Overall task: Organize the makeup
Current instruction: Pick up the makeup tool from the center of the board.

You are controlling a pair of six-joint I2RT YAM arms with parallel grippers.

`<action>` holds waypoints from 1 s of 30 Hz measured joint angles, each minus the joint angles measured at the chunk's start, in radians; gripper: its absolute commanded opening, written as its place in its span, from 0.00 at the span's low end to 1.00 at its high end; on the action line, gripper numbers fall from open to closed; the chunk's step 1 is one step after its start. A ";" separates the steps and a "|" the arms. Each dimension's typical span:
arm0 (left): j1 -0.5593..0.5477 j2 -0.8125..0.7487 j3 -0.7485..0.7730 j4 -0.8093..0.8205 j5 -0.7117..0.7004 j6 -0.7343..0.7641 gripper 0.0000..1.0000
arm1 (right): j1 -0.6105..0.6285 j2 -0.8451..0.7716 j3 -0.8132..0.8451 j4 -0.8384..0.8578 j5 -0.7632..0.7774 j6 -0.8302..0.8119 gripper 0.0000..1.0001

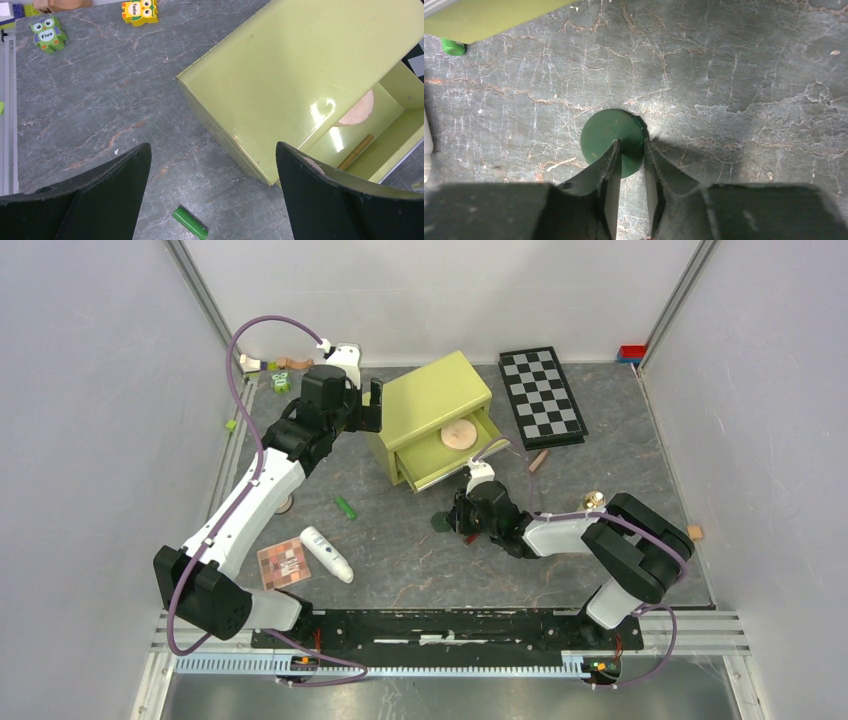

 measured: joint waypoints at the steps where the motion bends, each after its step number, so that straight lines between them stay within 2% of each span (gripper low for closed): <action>1: 0.000 0.000 0.000 0.000 0.000 0.000 1.00 | 0.001 0.000 -0.001 -0.001 0.002 0.000 0.19; 6: 0.000 0.000 0.000 0.000 0.000 0.000 1.00 | 0.003 -0.008 -0.008 -0.009 0.002 0.006 0.05; 11: 0.000 0.000 0.000 0.000 0.000 0.000 1.00 | 0.003 -0.063 -0.011 -0.023 0.003 0.008 0.01; 22: 0.000 0.000 0.000 -0.001 0.000 0.000 1.00 | 0.003 -0.326 -0.018 -0.123 0.121 -0.008 0.00; 30: 0.000 0.000 0.000 -0.002 0.000 0.000 1.00 | 0.003 -0.456 -0.030 -0.209 0.196 -0.038 0.00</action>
